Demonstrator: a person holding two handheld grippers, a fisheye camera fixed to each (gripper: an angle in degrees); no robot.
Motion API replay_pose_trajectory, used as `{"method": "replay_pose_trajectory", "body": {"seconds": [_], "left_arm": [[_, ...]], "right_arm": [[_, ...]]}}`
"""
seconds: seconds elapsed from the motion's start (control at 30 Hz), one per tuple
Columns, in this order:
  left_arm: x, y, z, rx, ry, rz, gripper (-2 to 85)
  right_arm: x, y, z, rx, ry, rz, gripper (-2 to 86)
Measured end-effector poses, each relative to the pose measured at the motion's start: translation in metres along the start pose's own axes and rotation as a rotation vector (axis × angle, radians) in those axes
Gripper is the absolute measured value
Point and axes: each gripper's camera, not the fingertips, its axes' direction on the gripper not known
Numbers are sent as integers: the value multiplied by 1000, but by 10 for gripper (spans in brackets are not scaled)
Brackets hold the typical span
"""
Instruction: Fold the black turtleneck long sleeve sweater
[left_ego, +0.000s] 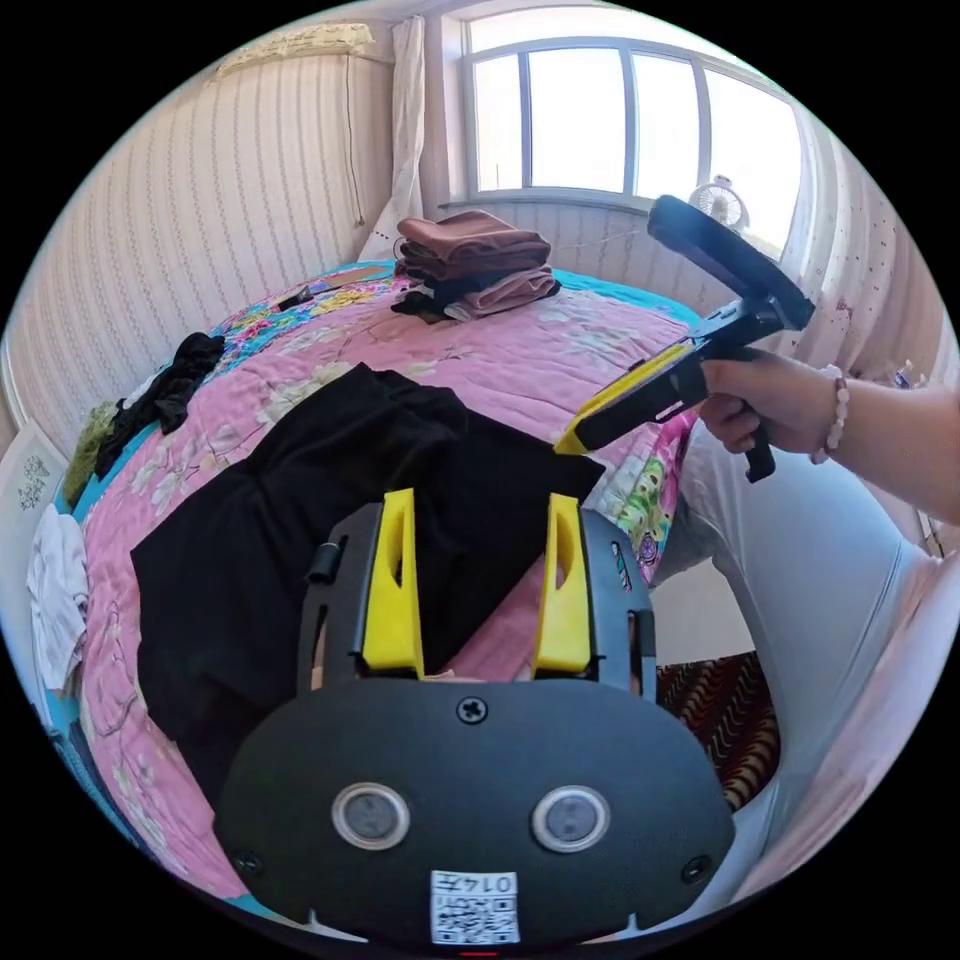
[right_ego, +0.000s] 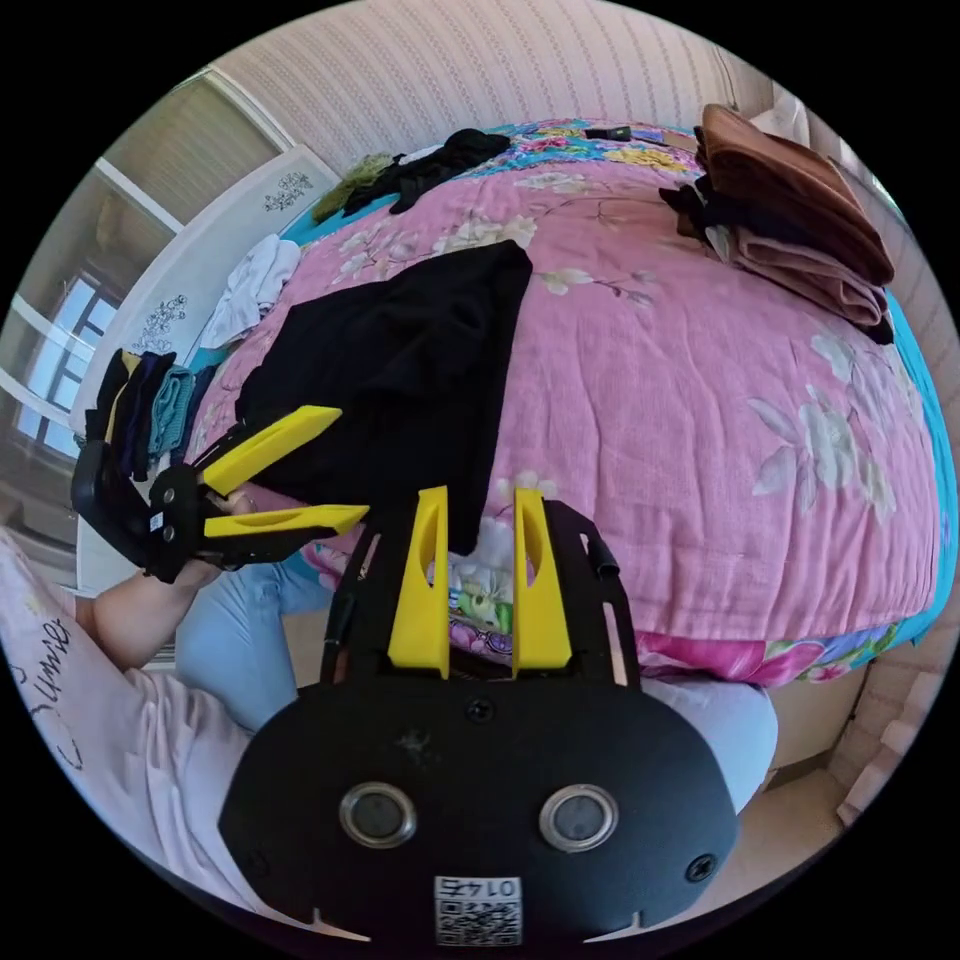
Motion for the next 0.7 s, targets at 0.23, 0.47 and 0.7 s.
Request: {"method": "replay_pose_trajectory", "body": {"seconds": [0.23,0.47,0.7], "left_arm": [[3,-28,21,-46,13,40,246],[11,-52,28,-98,60,81,262],[0,-56,29,-43,-26,58,233]], "right_arm": [[24,5,-9,61,-252,-20,3],[27,-14,-23,114,-307,-125,0],[42,-14,-27,104,-357,-134,5]]}}
